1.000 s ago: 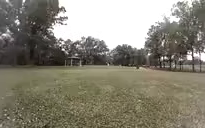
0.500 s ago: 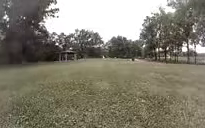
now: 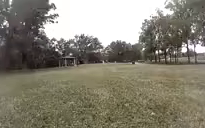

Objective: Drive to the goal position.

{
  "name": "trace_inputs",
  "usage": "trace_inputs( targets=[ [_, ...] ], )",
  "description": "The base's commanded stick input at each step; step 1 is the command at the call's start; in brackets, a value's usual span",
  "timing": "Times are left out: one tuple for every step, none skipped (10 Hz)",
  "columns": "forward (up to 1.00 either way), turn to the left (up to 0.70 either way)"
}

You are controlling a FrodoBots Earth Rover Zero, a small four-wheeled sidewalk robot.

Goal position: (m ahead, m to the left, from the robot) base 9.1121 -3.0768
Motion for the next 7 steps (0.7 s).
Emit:
trace_inputs(
  targets=[
    [0.70, 0.00],
    [0.70, 0.00],
    [0.70, 0.00],
    [0.70, 0.00],
    [0.70, 0.00],
    [0.70, 0.00],
    [0.70, 0.00]
  ],
)
